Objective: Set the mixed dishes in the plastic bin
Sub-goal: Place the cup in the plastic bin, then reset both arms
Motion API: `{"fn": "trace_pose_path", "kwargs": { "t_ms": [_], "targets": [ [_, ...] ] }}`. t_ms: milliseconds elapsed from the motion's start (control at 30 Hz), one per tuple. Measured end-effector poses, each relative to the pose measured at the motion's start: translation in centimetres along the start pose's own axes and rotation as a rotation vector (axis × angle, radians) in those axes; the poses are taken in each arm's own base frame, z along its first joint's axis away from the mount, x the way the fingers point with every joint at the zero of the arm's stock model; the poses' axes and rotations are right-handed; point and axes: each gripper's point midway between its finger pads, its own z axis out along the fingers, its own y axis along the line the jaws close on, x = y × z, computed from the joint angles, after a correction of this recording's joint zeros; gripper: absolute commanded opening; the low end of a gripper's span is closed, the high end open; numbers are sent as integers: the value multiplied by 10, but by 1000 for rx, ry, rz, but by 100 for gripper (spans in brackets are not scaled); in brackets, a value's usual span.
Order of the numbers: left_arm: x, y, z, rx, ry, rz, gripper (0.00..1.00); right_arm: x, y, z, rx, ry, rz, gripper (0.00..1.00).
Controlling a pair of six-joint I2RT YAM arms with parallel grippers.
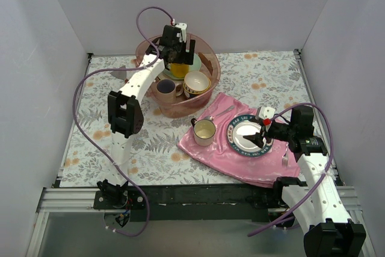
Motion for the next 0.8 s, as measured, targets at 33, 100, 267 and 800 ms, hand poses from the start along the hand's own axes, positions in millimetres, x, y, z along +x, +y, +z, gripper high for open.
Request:
{"fn": "trace_pose_path", "kwargs": {
  "t_ms": [33, 100, 267, 800],
  "targets": [
    [-4, -1, -5, 2, -16, -7, 91, 0, 0, 0, 1, 0, 1, 74],
    [-11, -2, -18, 6, -40, -21, 95, 0, -1, 0, 3, 1, 1, 74],
    [-47, -6, -78, 27, -173, -61, 98, 2, -3, -2, 17, 8, 10, 75],
    [27, 67, -358, 2, -621, -317, 98, -55, -96, -50, 488, 32, 255, 99]
  ]
}}
